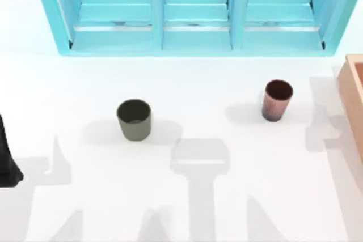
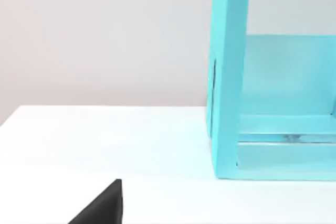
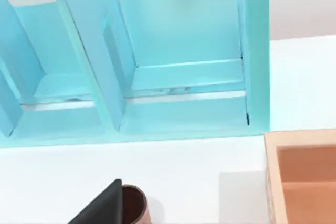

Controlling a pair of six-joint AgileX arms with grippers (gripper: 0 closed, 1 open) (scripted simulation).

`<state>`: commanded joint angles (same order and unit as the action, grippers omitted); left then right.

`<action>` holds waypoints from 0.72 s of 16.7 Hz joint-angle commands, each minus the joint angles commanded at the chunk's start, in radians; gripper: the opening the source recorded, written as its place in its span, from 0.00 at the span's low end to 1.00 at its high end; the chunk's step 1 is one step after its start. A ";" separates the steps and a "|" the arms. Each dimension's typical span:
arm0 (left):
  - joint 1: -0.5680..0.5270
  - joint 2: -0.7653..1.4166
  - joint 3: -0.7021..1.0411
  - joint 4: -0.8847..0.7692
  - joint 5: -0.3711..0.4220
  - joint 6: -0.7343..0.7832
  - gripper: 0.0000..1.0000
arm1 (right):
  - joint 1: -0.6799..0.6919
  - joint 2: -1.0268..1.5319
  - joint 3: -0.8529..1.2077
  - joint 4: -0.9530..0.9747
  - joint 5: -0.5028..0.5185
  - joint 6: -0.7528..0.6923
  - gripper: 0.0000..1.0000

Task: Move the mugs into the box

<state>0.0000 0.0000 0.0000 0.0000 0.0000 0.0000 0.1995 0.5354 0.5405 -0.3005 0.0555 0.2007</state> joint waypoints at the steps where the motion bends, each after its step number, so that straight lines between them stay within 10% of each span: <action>1: 0.000 0.000 0.000 0.000 0.000 0.000 1.00 | 0.032 0.089 0.086 -0.051 0.009 0.032 1.00; 12: 0.000 0.000 0.000 0.000 0.000 0.000 1.00 | 0.427 1.190 1.169 -0.674 0.117 0.426 1.00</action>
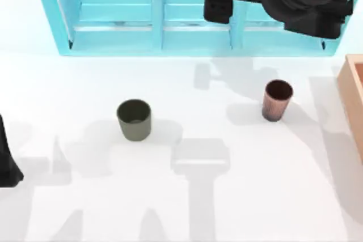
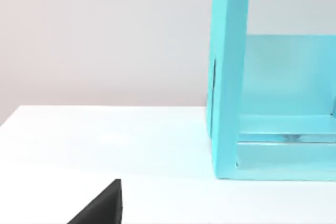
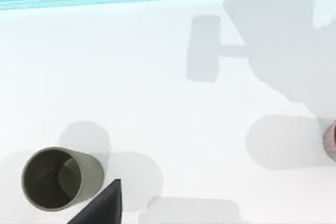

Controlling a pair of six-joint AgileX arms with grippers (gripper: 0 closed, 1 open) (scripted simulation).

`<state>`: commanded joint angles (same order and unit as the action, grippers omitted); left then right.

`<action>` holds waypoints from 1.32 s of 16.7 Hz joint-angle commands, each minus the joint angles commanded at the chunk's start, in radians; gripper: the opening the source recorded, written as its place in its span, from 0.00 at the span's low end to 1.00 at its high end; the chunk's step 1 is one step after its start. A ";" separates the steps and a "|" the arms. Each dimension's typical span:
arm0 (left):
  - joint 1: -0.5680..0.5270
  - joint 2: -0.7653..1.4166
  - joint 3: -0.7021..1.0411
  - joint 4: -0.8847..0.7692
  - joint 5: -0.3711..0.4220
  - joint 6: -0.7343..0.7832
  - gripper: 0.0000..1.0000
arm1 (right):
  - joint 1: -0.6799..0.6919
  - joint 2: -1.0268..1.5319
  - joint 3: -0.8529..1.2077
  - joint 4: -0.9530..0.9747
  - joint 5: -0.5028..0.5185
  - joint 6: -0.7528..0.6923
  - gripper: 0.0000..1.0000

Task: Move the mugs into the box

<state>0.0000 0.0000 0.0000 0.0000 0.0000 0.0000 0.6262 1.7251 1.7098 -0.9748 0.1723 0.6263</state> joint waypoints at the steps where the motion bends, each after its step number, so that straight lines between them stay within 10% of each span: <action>1: 0.000 0.000 0.000 0.000 0.000 0.000 1.00 | 0.034 0.094 0.094 -0.053 0.009 0.034 1.00; 10: 0.000 0.000 0.000 0.000 0.000 0.000 1.00 | 0.252 0.693 0.710 -0.387 0.065 0.254 1.00; 22: 0.000 0.000 0.000 0.000 0.000 0.000 1.00 | 0.259 0.760 0.706 -0.342 0.068 0.261 1.00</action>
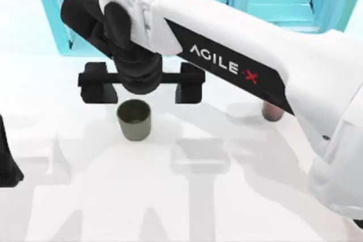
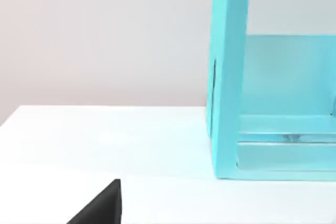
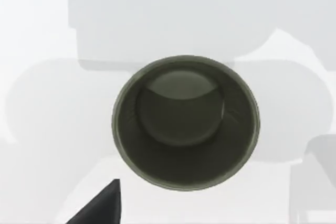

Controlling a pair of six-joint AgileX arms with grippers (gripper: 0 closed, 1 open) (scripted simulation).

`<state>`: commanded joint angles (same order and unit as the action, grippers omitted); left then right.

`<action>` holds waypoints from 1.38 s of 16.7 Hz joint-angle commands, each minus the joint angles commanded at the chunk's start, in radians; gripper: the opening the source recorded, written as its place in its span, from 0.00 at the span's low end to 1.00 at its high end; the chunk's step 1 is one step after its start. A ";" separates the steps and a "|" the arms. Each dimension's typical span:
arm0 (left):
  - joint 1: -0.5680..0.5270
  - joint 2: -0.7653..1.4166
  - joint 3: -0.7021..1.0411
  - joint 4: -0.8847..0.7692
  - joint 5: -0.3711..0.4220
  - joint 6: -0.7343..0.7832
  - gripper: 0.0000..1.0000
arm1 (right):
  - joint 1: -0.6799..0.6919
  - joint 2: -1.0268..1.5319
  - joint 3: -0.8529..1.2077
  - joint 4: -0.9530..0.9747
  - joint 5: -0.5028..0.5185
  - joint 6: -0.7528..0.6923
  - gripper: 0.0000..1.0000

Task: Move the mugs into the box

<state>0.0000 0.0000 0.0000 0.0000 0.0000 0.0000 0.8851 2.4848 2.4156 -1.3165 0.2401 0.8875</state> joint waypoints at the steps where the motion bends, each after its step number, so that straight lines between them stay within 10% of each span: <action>1: 0.000 0.000 0.000 0.000 0.000 0.000 1.00 | -0.005 0.008 -0.029 0.042 -0.001 -0.005 1.00; 11: 0.000 0.000 0.000 0.000 0.000 0.000 1.00 | -0.031 0.056 -0.190 0.257 -0.005 -0.031 1.00; 23: 0.000 0.000 0.000 0.000 0.000 0.000 1.00 | -0.031 0.056 -0.190 0.257 -0.005 -0.031 0.10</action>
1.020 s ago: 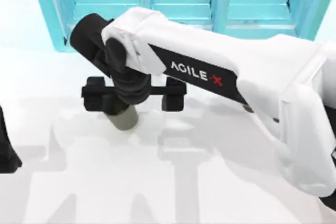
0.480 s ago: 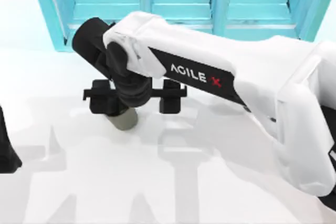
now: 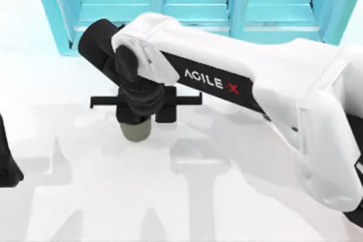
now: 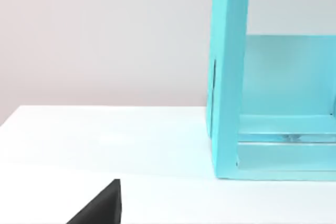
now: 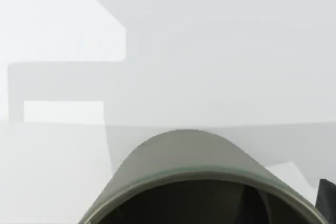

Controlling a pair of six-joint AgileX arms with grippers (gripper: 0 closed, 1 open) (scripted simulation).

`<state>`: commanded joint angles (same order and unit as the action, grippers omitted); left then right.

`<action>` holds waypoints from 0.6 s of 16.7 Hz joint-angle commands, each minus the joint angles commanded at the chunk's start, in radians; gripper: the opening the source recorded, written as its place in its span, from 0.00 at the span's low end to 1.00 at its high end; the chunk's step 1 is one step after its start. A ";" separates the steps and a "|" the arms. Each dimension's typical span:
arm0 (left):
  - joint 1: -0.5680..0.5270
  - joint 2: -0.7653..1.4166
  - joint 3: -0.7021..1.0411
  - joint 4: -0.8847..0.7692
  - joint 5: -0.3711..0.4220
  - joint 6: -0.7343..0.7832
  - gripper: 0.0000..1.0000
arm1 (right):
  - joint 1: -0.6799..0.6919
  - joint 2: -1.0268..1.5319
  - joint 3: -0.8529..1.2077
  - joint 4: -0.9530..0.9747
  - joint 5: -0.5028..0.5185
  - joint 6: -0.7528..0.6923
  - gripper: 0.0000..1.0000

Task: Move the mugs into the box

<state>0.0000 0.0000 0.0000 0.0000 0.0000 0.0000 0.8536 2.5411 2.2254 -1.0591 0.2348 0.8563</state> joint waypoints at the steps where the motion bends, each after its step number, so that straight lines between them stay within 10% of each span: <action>1: 0.000 0.000 0.000 0.000 0.000 0.000 1.00 | 0.000 0.000 0.000 0.000 0.000 0.000 0.02; 10: 0.000 0.000 0.000 0.000 0.000 0.000 1.00 | 0.004 -0.002 -0.001 0.000 -0.001 0.001 0.00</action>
<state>0.0000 0.0000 0.0000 0.0000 0.0000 0.0000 0.8576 2.5390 2.2248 -1.0596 0.2340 0.8578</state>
